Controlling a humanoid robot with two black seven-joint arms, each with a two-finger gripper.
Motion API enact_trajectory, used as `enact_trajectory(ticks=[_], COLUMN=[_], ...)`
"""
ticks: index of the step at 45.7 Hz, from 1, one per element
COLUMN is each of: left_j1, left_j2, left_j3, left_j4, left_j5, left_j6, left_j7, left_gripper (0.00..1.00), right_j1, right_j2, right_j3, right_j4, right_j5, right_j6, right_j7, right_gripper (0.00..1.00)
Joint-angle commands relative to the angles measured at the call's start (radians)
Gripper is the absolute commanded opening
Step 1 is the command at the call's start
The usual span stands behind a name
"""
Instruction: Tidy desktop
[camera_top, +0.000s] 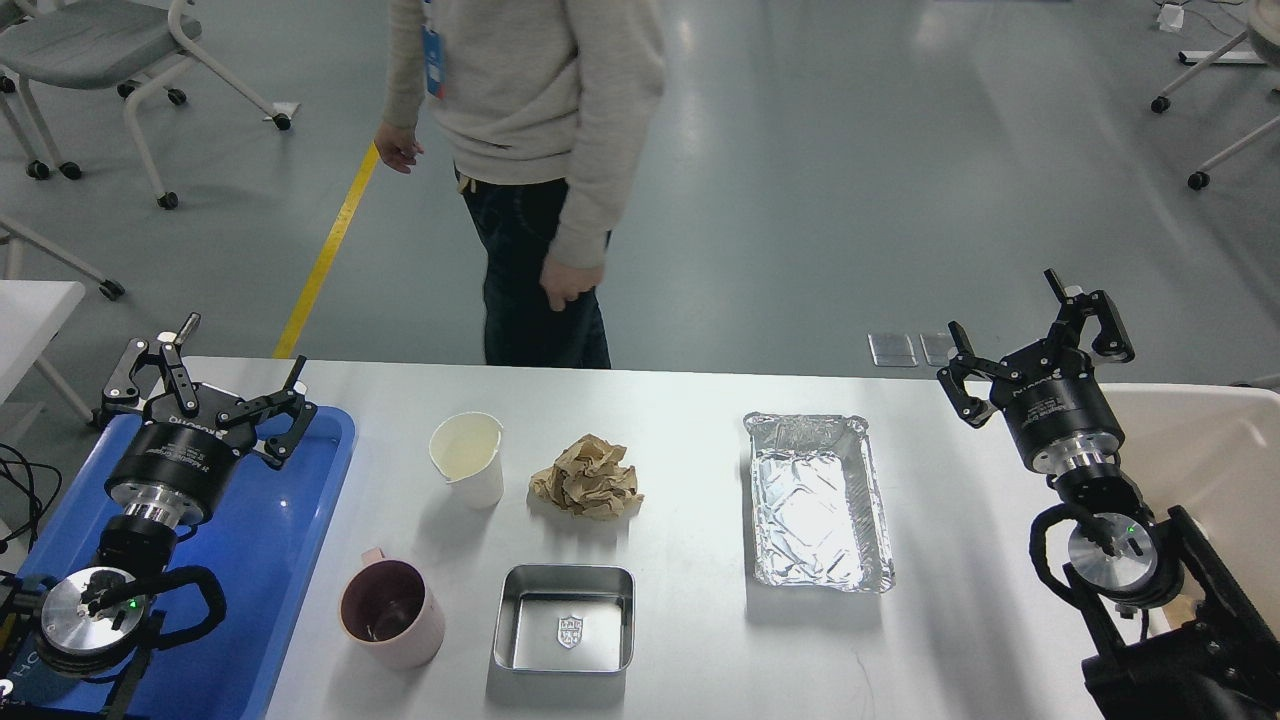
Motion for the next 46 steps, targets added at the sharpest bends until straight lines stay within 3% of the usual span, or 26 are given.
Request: enact_trajectory(ticks=[1, 23, 31, 38, 46], left_j1=[-0.001, -0.005, -0.031, -0.031, -0.033], left_j2=[-0.001, 0.005, 0.024, 0.039, 0.016], left_j3=[-0.012, -0.009, -0.012, -0.017, 0.003], left_j4=[-0.016, -0.009, 0.001, 0.006, 0.000], left_j5=[0.001, -0.002, 0.043, 0.176, 0.201], left_j6=[0.022, 0.018, -0.027, -0.021, 0.012], left_j7=[0.000, -0.006, -0.029, -0.083, -0.064], left_gripper=[0.97, 0.97, 0.97, 0.97, 0.97], right_j1=[-0.001, -0.004, -0.001, 0.005, -0.003], right_j2=[-0.001, 0.000, 0.000, 0.008, 0.000], right_j3=[0.001, 0.001, 0.003, 0.000, 0.003], right_j4=[0.002, 0.002, -0.003, -0.006, -0.003], right_j5=[0.000, -0.002, -0.002, -0.002, -0.002], right_j6=[0.000, 0.001, 0.001, 0.000, 0.000], right_j7=[0.000, 0.000, 0.000, 0.000, 0.000], right_gripper=[1.00, 1.00, 1.00, 1.00, 1.00])
